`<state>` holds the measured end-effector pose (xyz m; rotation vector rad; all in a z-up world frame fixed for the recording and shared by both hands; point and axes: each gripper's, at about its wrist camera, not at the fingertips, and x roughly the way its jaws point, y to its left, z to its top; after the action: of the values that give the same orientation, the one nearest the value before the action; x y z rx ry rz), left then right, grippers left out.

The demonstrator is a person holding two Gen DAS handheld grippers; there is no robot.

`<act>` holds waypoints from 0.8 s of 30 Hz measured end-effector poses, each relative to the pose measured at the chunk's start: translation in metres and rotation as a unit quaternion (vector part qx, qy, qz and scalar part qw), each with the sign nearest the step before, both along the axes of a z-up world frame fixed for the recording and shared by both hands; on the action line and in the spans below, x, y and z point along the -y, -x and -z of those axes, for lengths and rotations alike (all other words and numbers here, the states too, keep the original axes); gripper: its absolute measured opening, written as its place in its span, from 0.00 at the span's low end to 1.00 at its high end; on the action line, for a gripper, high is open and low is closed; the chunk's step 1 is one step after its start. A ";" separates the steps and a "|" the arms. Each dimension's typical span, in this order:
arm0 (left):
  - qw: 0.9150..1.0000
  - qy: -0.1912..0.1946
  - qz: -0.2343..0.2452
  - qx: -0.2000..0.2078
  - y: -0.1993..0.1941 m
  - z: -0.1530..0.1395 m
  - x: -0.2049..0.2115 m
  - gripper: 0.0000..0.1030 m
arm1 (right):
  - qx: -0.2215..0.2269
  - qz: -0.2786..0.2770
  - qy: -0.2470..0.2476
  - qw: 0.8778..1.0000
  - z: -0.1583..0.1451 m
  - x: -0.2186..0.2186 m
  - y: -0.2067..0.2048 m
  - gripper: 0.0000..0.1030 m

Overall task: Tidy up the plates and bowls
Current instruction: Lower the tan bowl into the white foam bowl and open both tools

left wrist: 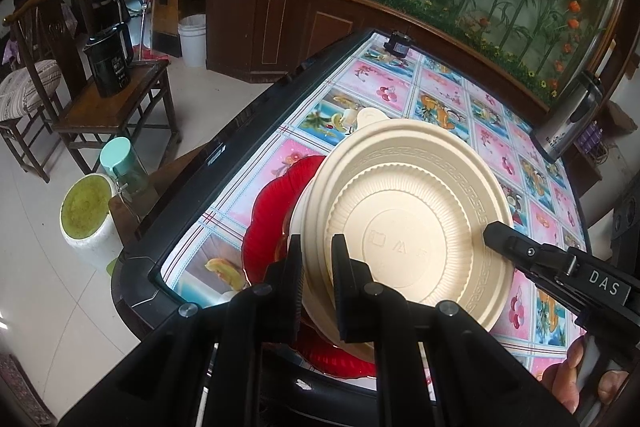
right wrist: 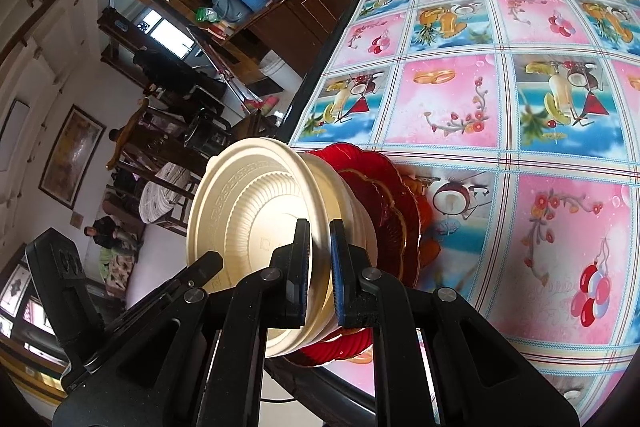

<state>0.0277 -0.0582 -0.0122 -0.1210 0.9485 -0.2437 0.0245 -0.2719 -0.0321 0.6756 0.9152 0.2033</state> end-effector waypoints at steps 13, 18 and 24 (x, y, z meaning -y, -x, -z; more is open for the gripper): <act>1.000 -0.026 -0.011 0.008 0.004 -0.003 -0.002 0.22 | 0.012 -0.001 -0.001 1.000 -0.003 0.006 0.006 0.10; 0.995 -0.073 -0.029 0.059 0.019 -0.017 -0.002 0.55 | 0.055 0.025 -0.016 0.998 -0.017 0.031 0.019 0.10; 0.985 -0.103 -0.019 0.138 0.041 -0.041 0.011 0.64 | 0.078 0.067 -0.001 0.995 -0.017 0.066 0.036 0.10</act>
<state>-0.0136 -0.0694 0.0287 0.0842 0.6891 -0.1224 -0.0119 -0.3379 -0.0148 0.7095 0.7176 0.1354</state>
